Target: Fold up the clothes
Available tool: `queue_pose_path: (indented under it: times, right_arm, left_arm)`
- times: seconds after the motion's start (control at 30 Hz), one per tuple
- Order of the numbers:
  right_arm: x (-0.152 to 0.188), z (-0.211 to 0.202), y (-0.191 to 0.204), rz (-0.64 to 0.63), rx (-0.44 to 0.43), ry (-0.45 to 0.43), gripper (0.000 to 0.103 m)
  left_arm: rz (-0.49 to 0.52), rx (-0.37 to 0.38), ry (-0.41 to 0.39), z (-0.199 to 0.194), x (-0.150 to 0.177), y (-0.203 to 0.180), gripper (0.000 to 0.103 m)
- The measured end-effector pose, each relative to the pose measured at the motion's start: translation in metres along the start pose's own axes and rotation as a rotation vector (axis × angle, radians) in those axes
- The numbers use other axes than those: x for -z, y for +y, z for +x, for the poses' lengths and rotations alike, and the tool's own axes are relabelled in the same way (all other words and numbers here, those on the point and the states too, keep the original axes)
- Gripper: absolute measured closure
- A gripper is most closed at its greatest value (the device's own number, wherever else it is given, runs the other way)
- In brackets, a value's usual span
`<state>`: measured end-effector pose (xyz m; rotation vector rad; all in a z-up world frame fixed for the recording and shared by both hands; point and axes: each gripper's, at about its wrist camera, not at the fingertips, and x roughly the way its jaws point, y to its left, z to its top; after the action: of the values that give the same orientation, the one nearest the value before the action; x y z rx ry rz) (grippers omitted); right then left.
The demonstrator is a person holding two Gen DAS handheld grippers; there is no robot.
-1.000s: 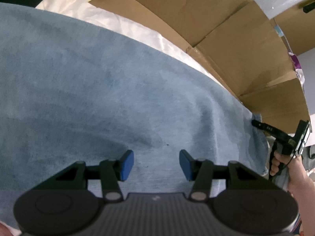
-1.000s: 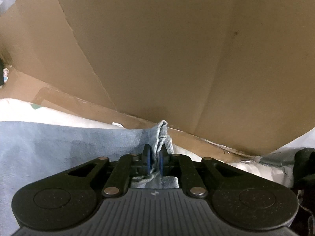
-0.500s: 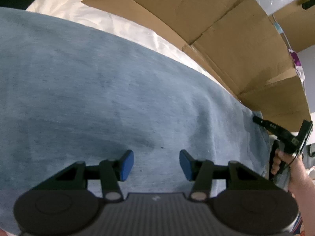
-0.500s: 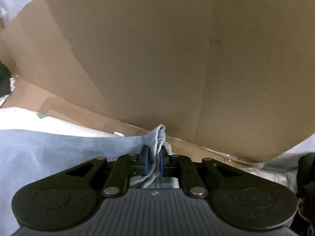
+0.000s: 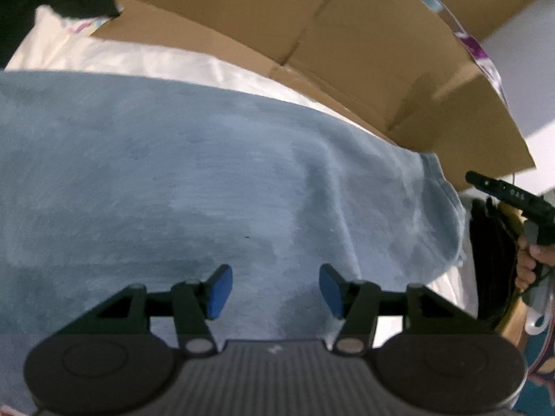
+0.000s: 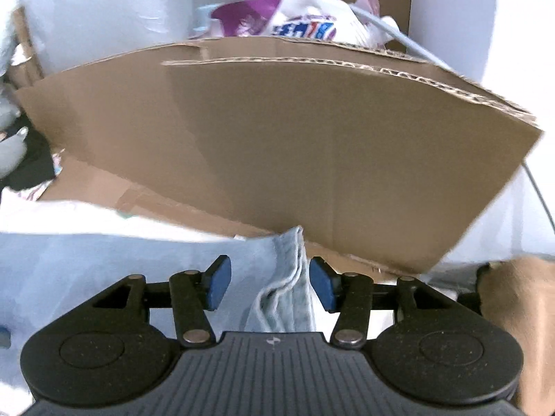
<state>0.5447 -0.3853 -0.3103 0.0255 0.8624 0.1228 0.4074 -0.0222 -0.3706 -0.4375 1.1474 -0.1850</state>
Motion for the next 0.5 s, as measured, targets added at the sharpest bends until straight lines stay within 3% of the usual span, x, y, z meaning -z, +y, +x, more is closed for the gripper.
queue_pose_path:
  times: [0.17,0.3,0.37,0.5]
  right_arm:
    - [0.031,-0.044,0.003,-0.059,0.012,0.028,0.046]
    - [0.069,-0.055,0.0,0.058,0.017,-0.009,0.046]
    - [0.089,-0.055,0.0,0.117,-0.015,-0.024,0.047]
    - [0.107,-0.049,-0.002,0.17,0.003,-0.022,0.047]
  left_arm:
    - [0.078,0.01,-0.012,0.002,-0.003,-0.019,0.04]
    - [0.127,0.014,-0.011,-0.006,0.006,-0.025,0.039]
    - [0.161,0.007,0.007,-0.005,0.011,-0.03,0.036]
    - [0.156,0.023,0.071,0.005,0.023,-0.031,0.036]
